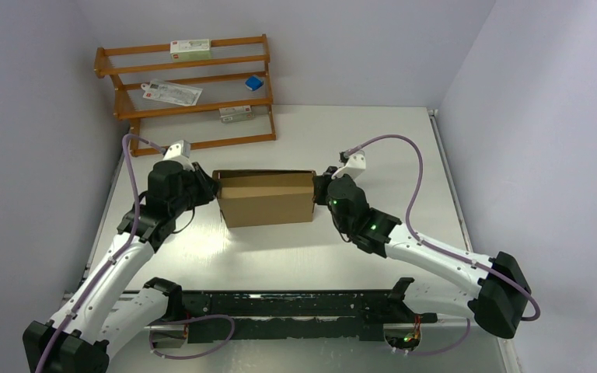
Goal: Fold the paper box
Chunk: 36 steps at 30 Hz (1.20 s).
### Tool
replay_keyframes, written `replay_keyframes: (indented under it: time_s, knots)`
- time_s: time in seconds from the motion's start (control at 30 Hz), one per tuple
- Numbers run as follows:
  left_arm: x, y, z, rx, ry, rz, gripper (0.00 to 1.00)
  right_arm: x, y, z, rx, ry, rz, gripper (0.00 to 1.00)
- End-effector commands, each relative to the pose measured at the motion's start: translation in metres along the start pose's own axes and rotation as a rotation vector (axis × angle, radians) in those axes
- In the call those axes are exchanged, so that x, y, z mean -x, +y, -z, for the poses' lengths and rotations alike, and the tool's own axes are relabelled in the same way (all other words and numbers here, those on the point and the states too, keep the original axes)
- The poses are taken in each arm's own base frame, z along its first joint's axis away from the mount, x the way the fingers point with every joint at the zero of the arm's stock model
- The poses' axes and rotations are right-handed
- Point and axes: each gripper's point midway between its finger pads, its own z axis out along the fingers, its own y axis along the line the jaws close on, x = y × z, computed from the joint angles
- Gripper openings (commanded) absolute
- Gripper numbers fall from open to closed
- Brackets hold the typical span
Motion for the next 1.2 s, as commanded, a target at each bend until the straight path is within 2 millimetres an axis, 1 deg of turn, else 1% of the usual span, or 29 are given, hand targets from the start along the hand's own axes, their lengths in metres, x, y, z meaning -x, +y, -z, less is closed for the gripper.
replay_keyframes:
  time_s: [0.0,0.13,0.2,0.23,0.33,0.5,0.53,0.6,0.7,0.83,0.93,1.0,1.1,1.17]
  knots:
    - [-0.046,0.022,0.009,0.075,0.186,-0.007,0.29,-0.046,-0.023,0.01,-0.036,0.163,0.122,0.05]
    - [-0.031,0.016,0.019,0.075,0.159,-0.026,0.46,-0.027,-0.018,0.015,-0.018,0.133,0.123,0.25]
    - [-0.022,0.011,0.025,0.061,0.137,-0.028,0.53,-0.017,-0.014,0.018,-0.009,0.117,0.12,0.36]
    - [-0.016,0.01,0.028,0.067,0.119,-0.032,0.56,-0.012,-0.013,0.02,-0.007,0.11,0.117,0.39]
    - [0.0,0.006,0.037,0.076,0.084,-0.044,0.61,0.003,-0.007,0.023,0.006,0.093,0.11,0.51]
    - [0.026,-0.015,0.047,0.024,0.049,-0.059,0.64,0.027,0.009,0.027,0.045,0.069,0.099,0.64]
    - [0.031,-0.016,0.048,0.027,0.038,-0.063,0.65,0.034,0.013,0.028,0.056,0.057,0.092,0.65]
    - [0.04,-0.017,0.048,0.043,0.017,-0.07,0.67,0.046,0.016,0.028,0.052,0.03,0.083,0.65]
    - [0.053,-0.017,0.043,0.073,-0.008,-0.071,0.63,0.06,0.012,0.022,0.004,-0.013,0.073,0.63]
    - [0.071,-0.025,0.033,0.074,-0.042,-0.067,0.59,0.069,0.007,0.012,-0.061,-0.037,0.08,0.6]
    - [0.076,-0.027,0.022,0.084,-0.041,-0.071,0.55,0.068,0.007,0.003,-0.085,-0.032,0.098,0.59]
    - [0.074,-0.023,0.016,0.108,-0.026,-0.071,0.53,0.063,0.007,-0.003,-0.094,-0.022,0.109,0.58]
    - [0.065,-0.018,0.006,0.122,0.005,-0.07,0.51,0.052,0.005,-0.009,-0.103,-0.002,0.12,0.56]
    - [0.056,-0.019,0.001,0.104,0.033,-0.065,0.46,0.043,0.003,-0.011,-0.105,0.02,0.125,0.55]
